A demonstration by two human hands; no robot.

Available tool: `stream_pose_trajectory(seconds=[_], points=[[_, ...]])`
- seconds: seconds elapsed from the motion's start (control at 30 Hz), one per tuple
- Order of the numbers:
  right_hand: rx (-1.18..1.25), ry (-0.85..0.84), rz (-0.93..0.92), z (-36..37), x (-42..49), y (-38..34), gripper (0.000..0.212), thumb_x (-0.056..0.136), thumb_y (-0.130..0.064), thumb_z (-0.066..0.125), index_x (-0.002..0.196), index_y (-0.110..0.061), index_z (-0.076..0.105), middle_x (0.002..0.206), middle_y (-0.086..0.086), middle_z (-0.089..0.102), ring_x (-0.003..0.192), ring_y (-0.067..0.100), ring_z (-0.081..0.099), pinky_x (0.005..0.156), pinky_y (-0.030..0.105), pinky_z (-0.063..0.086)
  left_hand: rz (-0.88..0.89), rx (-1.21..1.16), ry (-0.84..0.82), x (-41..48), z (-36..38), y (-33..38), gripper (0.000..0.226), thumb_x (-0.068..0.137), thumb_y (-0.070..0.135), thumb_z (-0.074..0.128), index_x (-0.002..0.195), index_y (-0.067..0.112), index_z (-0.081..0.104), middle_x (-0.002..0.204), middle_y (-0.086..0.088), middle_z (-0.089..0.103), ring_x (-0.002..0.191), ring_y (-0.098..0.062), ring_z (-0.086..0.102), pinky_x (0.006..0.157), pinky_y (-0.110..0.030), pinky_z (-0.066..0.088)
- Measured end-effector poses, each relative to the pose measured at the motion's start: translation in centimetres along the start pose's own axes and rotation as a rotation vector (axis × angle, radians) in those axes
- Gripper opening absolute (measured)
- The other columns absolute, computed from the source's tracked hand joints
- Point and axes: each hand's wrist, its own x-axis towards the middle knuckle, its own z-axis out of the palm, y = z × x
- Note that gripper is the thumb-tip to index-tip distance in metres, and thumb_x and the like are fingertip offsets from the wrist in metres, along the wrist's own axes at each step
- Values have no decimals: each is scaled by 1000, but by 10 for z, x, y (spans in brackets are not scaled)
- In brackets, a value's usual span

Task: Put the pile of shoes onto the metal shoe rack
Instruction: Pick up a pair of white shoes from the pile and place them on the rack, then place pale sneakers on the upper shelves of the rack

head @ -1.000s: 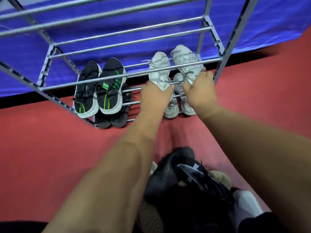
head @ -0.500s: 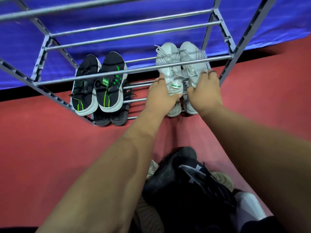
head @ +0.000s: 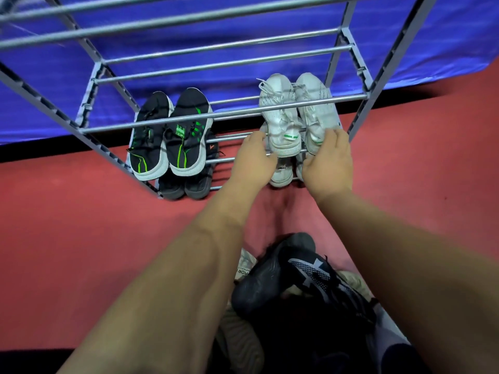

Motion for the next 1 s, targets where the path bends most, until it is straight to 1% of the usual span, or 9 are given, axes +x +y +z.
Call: stream_pose_trajectory(seconds=[0.2, 0.33, 0.43, 0.53, 0.7, 0.77, 0.83, 0.9, 1.0], points=[[-91, -191, -42, 13, -53, -8, 96, 86, -19, 68, 165, -3, 16, 173, 19, 7, 160, 34, 15, 130, 43, 17, -155, 105, -154, -53, -24, -40, 32, 96, 16, 55, 126, 15, 68, 111, -3, 73, 105, -24, 67, 91, -29, 51], [-197, -441, -85, 22, -75, -2, 68, 88, -17, 62, 151, -3, 39, 163, 20, 29, 144, 43, 41, 117, 50, 38, -271, 232, -353, -92, -32, -81, 20, 94, 18, 59, 107, 13, 75, 111, -8, 76, 106, -29, 69, 95, -33, 54], [-303, -676, -150, 24, -100, 4, 56, 89, -23, 62, 141, -6, 51, 141, 16, 45, 128, 42, 51, 107, 49, 47, -347, 436, -467, -120, -38, -109, 19, 92, 22, 59, 95, 8, 71, 109, -15, 75, 104, -34, 69, 80, -30, 52], [-365, -843, -223, 30, -132, 6, 58, 89, -32, 63, 140, -7, 56, 139, 13, 51, 127, 40, 53, 107, 47, 49, -406, 570, -640, -151, -36, -141, 30, 96, 24, 60, 117, 5, 70, 115, -11, 70, 103, -33, 67, 78, -34, 51], [-418, -942, -351, 51, -175, -6, 52, 90, -36, 60, 136, -11, 57, 140, 13, 57, 132, 38, 54, 108, 45, 43, -618, 571, -835, -189, -30, -189, 40, 85, 32, 71, 122, 18, 68, 105, -2, 73, 91, -29, 72, 86, -42, 60], [-459, -939, -378, 59, -182, -11, 53, 91, -40, 57, 138, -16, 56, 142, 11, 58, 133, 34, 54, 111, 47, 37, -578, 652, -840, -200, -26, -216, 67, 63, 44, 77, 128, 37, 64, 105, 3, 75, 89, -24, 73, 88, -45, 61], [-478, -946, -381, 66, -184, -13, 50, 92, -42, 54, 136, -19, 57, 140, 9, 60, 132, 32, 55, 112, 48, 34, -474, 752, -815, -217, -28, -226, 87, 58, 53, 80, 140, 50, 51, 130, 4, 68, 111, -26, 67, 98, -48, 55], [-481, -953, -382, 75, -184, -15, 47, 95, -42, 52, 134, -17, 58, 139, 11, 61, 130, 33, 56, 111, 46, 36, -549, 836, -727, -231, -37, -221, 94, 75, 47, 78, 156, 27, 35, 154, -6, 45, 139, -36, 44, 110, -54, 43], [-448, -974, -364, 88, -184, -21, 48, 95, -42, 53, 134, -13, 57, 135, 15, 63, 124, 36, 60, 104, 42, 46, -813, 780, -590, -234, -54, -219, 109, 75, 44, 84, 159, 6, 26, 156, -12, 37, 143, -37, 36, 110, -55, 44]])
